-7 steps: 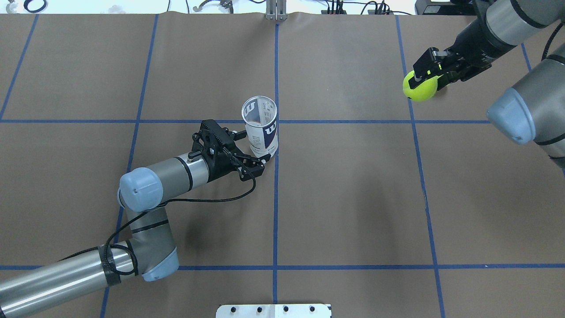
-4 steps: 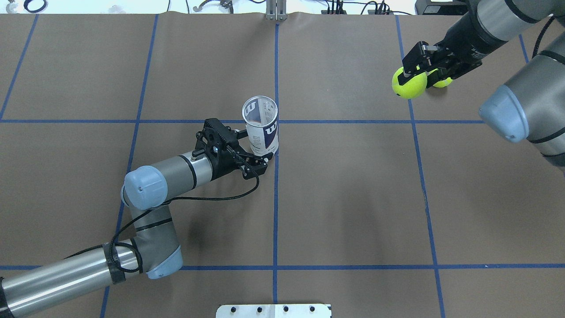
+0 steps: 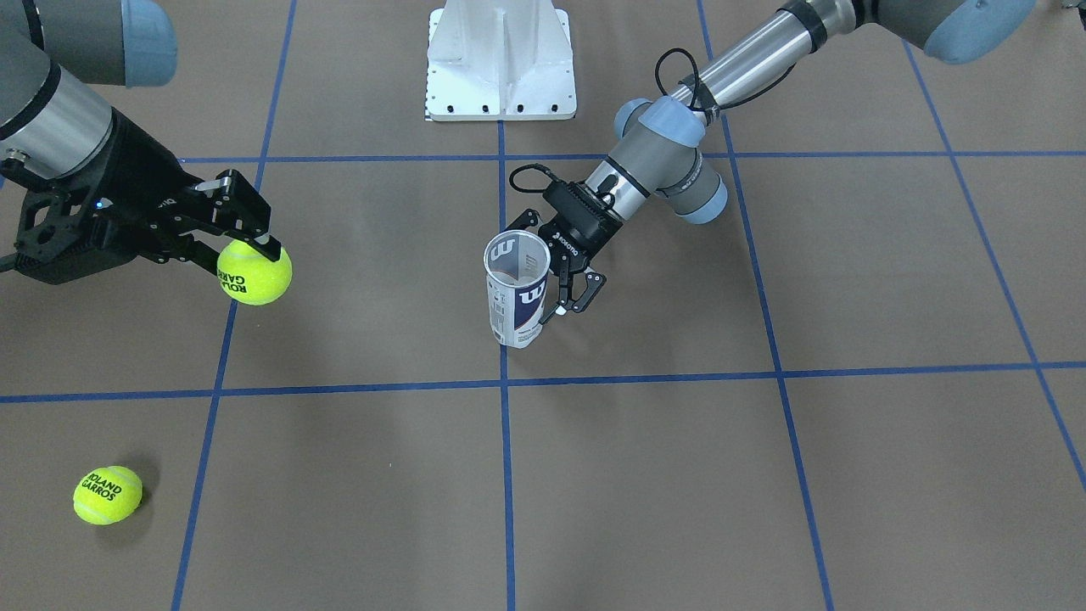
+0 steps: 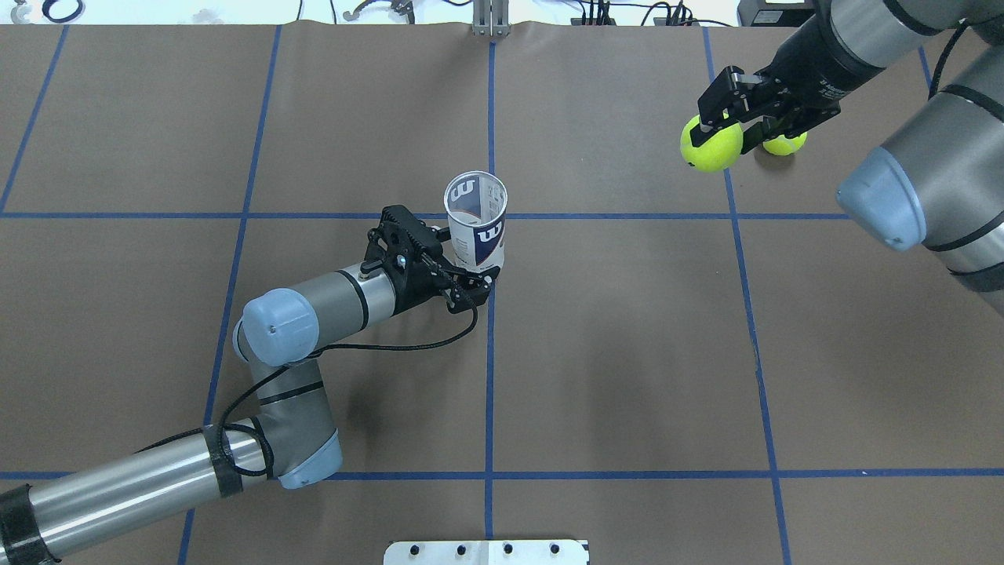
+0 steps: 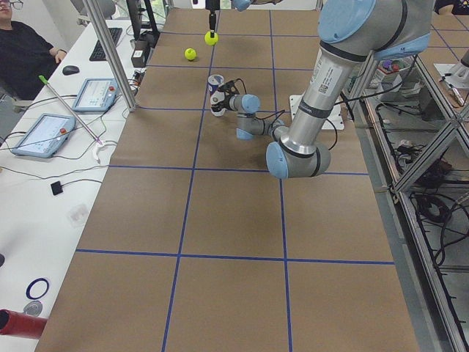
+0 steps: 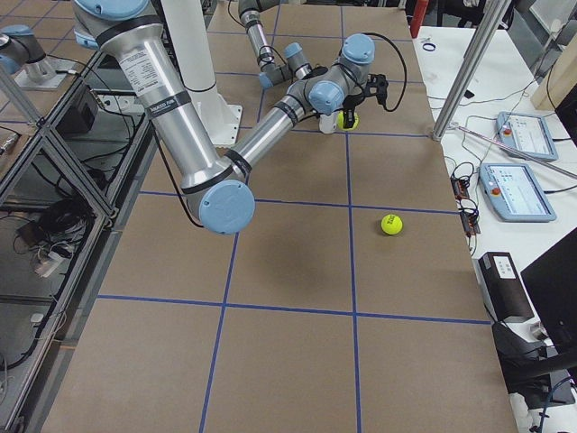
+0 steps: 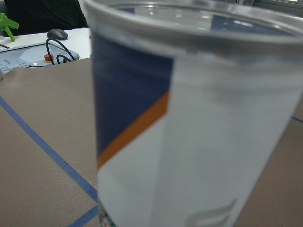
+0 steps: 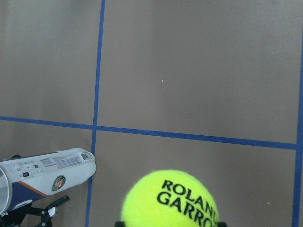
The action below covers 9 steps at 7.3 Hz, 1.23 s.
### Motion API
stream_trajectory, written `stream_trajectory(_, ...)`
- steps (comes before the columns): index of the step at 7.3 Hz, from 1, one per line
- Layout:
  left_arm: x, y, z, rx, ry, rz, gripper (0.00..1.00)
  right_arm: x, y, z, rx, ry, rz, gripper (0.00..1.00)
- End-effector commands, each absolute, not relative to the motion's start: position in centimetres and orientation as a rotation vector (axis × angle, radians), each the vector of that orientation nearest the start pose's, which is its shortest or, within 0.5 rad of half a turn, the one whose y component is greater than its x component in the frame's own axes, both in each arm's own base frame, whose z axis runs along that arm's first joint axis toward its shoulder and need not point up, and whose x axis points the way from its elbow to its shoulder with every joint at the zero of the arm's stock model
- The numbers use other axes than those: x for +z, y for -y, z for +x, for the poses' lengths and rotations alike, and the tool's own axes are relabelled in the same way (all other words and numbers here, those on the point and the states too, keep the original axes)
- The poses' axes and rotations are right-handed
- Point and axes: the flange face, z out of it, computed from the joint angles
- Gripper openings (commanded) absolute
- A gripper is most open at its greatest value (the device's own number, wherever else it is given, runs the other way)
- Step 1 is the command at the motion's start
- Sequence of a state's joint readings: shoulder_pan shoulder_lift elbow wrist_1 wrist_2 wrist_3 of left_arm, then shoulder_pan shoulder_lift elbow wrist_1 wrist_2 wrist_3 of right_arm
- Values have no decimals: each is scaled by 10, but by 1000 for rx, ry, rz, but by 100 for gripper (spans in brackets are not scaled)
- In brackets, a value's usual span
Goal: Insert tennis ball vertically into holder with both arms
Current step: 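Carry the yellow ball with the right gripper above the can's open top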
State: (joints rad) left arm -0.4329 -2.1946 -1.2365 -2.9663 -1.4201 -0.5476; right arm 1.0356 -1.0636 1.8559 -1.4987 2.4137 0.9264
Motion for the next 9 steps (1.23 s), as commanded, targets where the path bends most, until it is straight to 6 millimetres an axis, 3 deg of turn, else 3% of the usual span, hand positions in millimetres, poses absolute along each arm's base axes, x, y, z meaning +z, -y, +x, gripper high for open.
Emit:
stream_trajectory(1,285,434,583,315,-1184,1210,99,191,537,-272,16,1149,54,0)
stream_trajectory(3,281,437,589,314,-1182,1210,99,175,532,-285,2,1163,52,0)
stream_trajectory(5,265,447,605,292,-1167,1223,99,166,529,-293,-15,1170,59,0)
stream_trajectory(7,266,452,601,285,-1159,1226,99,145,523,-310,-5,1183,57,0)
stream_trajectory(8,266,454,599,283,-1157,1228,94,131,519,-318,2,1192,58,0)
stream_trajectory(9,266,456,598,281,-1155,1230,83,123,517,-323,3,1196,61,0)
